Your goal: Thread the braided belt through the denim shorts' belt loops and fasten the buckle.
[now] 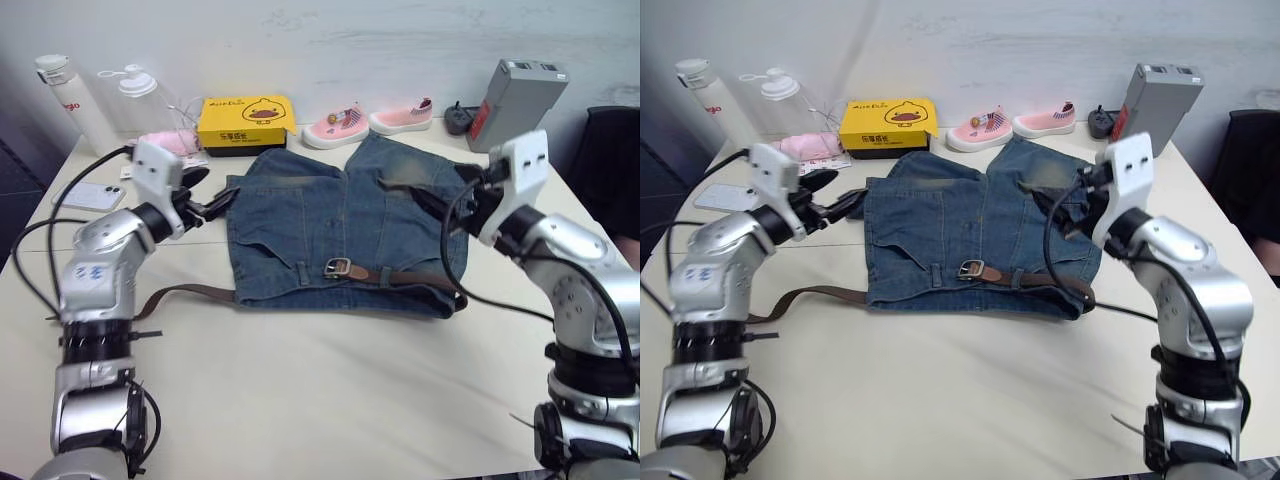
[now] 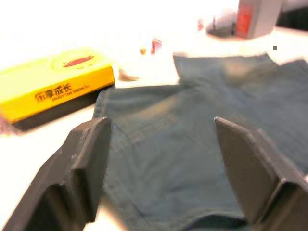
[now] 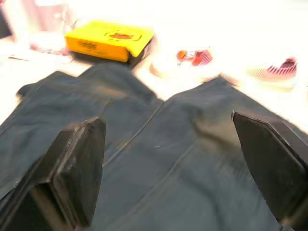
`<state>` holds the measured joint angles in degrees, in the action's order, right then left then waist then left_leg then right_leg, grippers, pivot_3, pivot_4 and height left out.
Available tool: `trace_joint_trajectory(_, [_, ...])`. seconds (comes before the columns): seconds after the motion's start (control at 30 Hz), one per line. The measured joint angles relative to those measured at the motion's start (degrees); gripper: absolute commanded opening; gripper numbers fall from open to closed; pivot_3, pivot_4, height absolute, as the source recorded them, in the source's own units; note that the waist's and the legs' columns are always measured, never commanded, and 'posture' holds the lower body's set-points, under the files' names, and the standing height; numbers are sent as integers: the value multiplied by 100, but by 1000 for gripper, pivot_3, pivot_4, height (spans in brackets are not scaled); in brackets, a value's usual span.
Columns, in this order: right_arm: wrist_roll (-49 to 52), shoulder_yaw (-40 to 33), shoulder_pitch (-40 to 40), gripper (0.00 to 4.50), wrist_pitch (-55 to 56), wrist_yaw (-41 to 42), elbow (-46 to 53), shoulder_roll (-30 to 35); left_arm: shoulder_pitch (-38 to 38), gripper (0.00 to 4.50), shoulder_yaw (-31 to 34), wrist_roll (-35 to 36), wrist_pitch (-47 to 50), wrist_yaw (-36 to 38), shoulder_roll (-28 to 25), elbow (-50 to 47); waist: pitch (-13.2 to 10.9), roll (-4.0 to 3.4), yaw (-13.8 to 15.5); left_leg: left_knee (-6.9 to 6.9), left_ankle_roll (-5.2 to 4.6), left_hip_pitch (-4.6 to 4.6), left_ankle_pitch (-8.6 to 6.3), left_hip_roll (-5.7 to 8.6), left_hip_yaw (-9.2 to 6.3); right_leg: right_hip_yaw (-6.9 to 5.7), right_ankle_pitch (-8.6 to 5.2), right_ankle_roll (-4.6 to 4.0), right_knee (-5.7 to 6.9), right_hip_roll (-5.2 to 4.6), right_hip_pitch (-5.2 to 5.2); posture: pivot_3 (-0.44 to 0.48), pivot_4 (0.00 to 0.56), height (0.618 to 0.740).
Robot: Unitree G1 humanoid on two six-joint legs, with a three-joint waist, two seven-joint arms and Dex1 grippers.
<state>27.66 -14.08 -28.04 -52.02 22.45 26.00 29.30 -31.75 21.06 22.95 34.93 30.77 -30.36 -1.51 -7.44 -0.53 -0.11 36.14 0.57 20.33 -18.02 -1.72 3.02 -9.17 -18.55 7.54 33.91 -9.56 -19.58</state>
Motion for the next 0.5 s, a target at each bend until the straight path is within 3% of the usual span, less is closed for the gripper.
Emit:
trace_joint_trajectory(0.2, [108, -232, 750, 4455, -174, -524, 969, -292, 1300, 3725, 1084, 839, 997, -953, 503, -1440, 5, 6, 23, -5, 0, -15, -1, 3, -7, 5, 0, 0, 3, 1, 15, 0, 150, 683])
trace_joint_trajectory(0.3, [72, -185, 1223, 4455, -191, -758, 1055, -491, 1910, 3725, 1355, 1026, 1239, -1357, 821, -1609, -2, 15, 25, -5, 2, -3, -2, 8, -11, 2, 0, 0, -4, 5, 8, 0, 150, 683])
trace_joint_trajectory(0.5, [9, -13, 1322, 4455, -147, -818, 1059, -405, 2040, 3725, 1899, 1551, 1851, -2062, 853, -1935, -5, 13, 20, -5, 6, -8, -5, 8, -9, 7, -1, -2, -10, 4, 12, 0, 150, 683])
